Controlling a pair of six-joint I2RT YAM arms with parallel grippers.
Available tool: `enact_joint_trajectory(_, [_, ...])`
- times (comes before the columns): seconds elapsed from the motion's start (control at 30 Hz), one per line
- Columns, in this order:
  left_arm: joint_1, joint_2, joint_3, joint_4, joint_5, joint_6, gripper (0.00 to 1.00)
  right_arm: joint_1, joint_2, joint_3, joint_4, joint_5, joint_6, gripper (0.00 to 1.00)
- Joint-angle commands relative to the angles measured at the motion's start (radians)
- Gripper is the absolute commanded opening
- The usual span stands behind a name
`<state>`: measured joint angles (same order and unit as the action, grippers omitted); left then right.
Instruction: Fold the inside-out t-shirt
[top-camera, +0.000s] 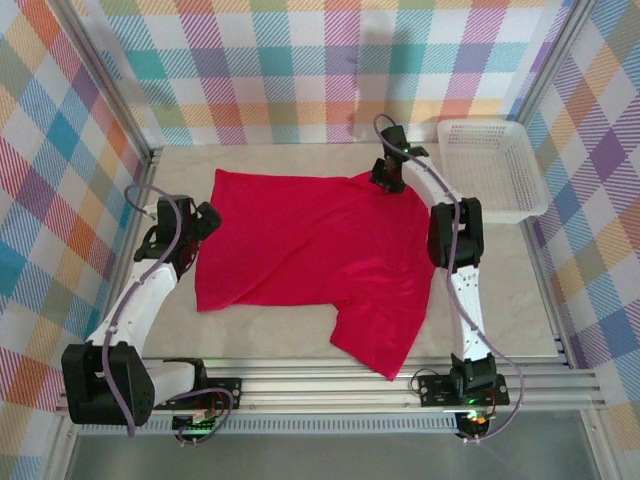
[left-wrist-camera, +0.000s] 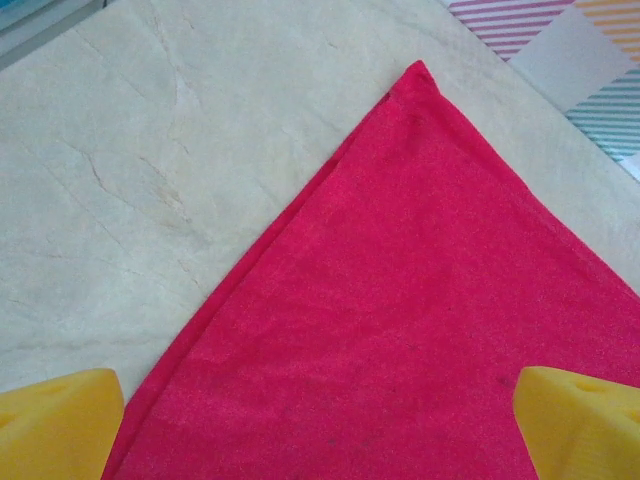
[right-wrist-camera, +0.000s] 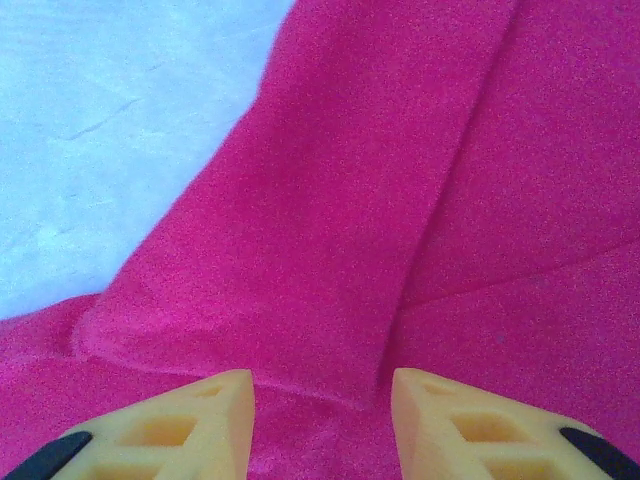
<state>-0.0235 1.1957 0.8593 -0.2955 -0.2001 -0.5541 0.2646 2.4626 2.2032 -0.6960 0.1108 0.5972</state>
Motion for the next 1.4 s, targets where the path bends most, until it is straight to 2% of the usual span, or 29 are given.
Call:
enact_joint_trajectory(0.0, [0.005,0.022,0.005,0.042,0.015,-0.018,1.0,0.005,0.001,0.047,-0.084,0.047,-0.021,0.42])
enact_joint_trajectory(0.3, [0.005,0.045,0.003,0.054,0.033,-0.02,0.99,0.008,0.017,-0.009,-0.031,-0.007,0.019,0.41])
enact_joint_trajectory(0.37, [0.005,0.048,0.002,0.052,0.034,-0.02,0.98,0.008,0.026,-0.002,-0.023,-0.013,0.021,0.4])
enact_joint_trajectory(0.47, [0.005,0.055,0.004,0.053,0.039,-0.019,0.97,0.008,0.051,0.032,-0.037,-0.017,0.024,0.32])
enact_joint_trajectory(0.73, [0.004,0.064,0.019,0.039,0.04,-0.009,0.96,0.008,0.098,0.084,-0.053,-0.03,0.032,0.35])
enact_joint_trajectory(0.8, [0.005,0.064,0.025,0.033,0.04,-0.007,0.96,0.008,0.102,0.09,-0.055,-0.029,0.033,0.29])
enact_joint_trajectory(0.87, [0.005,0.062,0.03,0.029,0.041,-0.003,0.96,0.008,0.101,0.101,-0.066,-0.03,0.033,0.17])
enact_joint_trajectory(1.0, [0.005,0.059,0.041,0.026,0.029,0.015,0.96,0.008,0.087,0.115,-0.083,-0.029,0.026,0.09])
enact_joint_trajectory(1.07, [0.005,0.056,0.053,-0.009,0.019,0.02,0.96,0.008,0.082,0.132,-0.095,-0.028,0.022,0.01])
enact_joint_trajectory(1.13, [0.004,0.055,0.057,-0.011,0.02,0.022,0.96,0.008,0.076,0.146,-0.095,-0.042,0.022,0.0])
enact_joint_trajectory(1.3, [0.005,0.062,0.054,-0.002,0.03,0.02,0.95,0.007,0.063,0.15,0.101,-0.108,0.001,0.0])
enact_joint_trajectory(1.37, [0.005,0.069,0.055,-0.001,0.031,0.018,0.95,0.005,0.089,0.157,0.27,-0.144,-0.006,0.0])
